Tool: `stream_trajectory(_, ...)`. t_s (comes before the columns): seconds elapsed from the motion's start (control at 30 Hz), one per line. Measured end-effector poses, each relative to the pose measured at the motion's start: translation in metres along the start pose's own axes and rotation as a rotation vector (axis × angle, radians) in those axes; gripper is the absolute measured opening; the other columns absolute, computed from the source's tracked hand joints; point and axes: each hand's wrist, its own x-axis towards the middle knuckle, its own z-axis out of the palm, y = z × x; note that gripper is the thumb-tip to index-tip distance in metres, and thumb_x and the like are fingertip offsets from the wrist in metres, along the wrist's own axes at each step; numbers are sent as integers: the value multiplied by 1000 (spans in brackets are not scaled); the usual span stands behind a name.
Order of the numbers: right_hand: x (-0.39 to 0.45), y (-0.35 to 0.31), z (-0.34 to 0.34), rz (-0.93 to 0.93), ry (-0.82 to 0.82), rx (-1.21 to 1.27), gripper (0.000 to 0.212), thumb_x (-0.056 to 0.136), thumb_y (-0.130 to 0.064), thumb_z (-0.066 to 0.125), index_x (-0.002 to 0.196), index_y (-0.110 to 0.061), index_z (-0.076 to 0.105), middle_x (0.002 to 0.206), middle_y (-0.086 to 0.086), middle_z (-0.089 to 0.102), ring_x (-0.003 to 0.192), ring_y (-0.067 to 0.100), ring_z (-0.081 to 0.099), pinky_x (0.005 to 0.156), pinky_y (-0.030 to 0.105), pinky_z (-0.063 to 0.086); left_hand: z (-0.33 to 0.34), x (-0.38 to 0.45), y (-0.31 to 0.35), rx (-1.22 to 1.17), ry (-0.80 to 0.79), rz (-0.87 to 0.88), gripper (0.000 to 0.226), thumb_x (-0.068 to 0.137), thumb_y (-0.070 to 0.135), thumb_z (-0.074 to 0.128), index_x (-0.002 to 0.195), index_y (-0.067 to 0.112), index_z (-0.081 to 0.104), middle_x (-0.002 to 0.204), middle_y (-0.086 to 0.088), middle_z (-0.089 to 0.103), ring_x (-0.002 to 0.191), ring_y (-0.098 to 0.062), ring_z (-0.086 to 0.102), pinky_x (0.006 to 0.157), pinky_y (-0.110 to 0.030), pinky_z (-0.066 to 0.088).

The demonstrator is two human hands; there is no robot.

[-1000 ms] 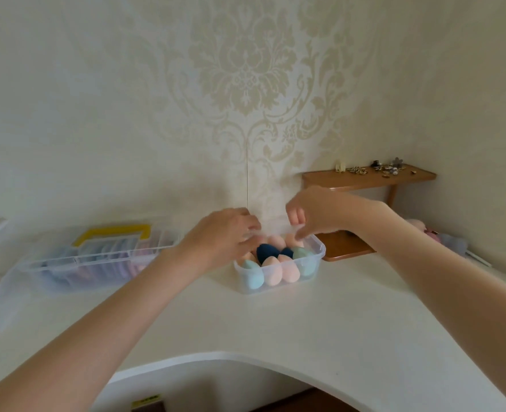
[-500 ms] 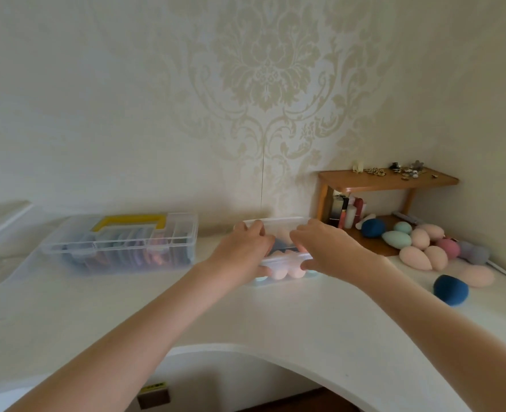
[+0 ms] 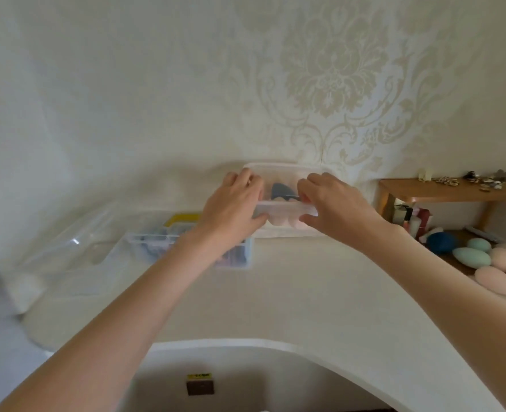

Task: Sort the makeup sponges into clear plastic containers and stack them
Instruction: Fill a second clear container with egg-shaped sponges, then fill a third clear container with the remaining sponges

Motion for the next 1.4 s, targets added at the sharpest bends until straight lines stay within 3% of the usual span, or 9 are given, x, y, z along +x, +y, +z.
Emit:
stream_trajectory(0.27, 64, -91, 32, -96, 23, 99, 31, 86, -17, 62, 112, -4, 51, 114, 12, 56, 107, 28, 49, 83, 33, 41, -27, -63, -95, 133, 127, -343, 38, 79, 10, 61, 114, 2, 47, 118, -19, 45, 107, -37, 45, 86, -42, 42)
stream_trajectory(0.5, 56, -117, 32, -80, 102, -45, 46, 88, -29, 56, 126, -8, 41, 125, 13, 44, 114, 31, 41, 96, 41, 34, -38, -105, -152, 545, -369, -744, 40, 90, 12, 50, 129, 9, 39, 130, -12, 44, 121, -31, 40, 91, -35, 40)
stream_trajectory(0.67, 43, -128, 24, -148, 169, 60, 36, 90, -19, 49, 124, -8, 47, 125, 12, 45, 116, 29, 41, 97, 39, 34, -80, -98, -134, 457, -248, -758, 28, 86, 0, 47, 111, 2, 58, 117, -18, 60, 111, -37, 55, 82, -35, 45)
stream_trajectory(0.83, 31, -127, 31, -125, -85, 225, 43, 87, -17, 55, 128, -10, 43, 132, 11, 44, 123, 29, 41, 99, 40, 37, -147, -88, -84, 429, -81, -663, 18, 87, 6, 47, 100, 3, 58, 96, -19, 57, 99, -40, 56, 72, -32, 33)
stream_trajectory(0.93, 28, -119, 22, -69, -133, 516, 54, 84, -19, 65, 132, -11, 41, 135, 9, 44, 123, 26, 44, 101, 35, 38, -162, -88, -54, 352, 13, -467, 10, 88, 12, 46, 90, 7, 55, 79, -8, 49, 81, -33, 49, 69, -33, 35)
stream_trajectory(1.0, 22, -110, 7, 19, -238, 834, 60, 81, -21, 70, 133, -13, 41, 131, 4, 46, 115, 18, 49, 96, 29, 41, -161, -85, -39, 195, 23, -333, 12, 84, 15, 48, 88, 10, 58, 90, -8, 62, 87, -33, 57, 77, -37, 47)
stream_trajectory(1.1, 8, -81, -8, 93, -383, 1095, 32, 83, -20, 69, 111, -17, 54, 117, 1, 54, 106, 16, 56, 89, 26, 43, -147, -71, -19, -68, -10, -196, 15, 81, 14, 50, 88, 16, 62, 94, 1, 70, 93, -28, 63, 85, -41, 50)
stream_trajectory(1.17, -5, -54, -15, 213, -253, 1233, 8, 89, -9, 59, 86, -16, 57, 96, 4, 59, 89, 18, 58, 77, 25, 46, -131, -58, -6, -258, 3, -153, 14, 82, 11, 51, 87, 17, 63, 86, 10, 68, 90, -22, 64, 86, -35, 50)
stream_trajectory(1.4, -38, 43, -11, 591, -15, 893, 24, 93, -3, 42, 72, -11, 50, 81, 9, 54, 76, 22, 55, 58, 24, 50, -38, -16, 35, -532, 89, -151, 26, 86, 6, 53, 112, 11, 52, 112, -2, 62, 93, -22, 59, 88, -32, 46)
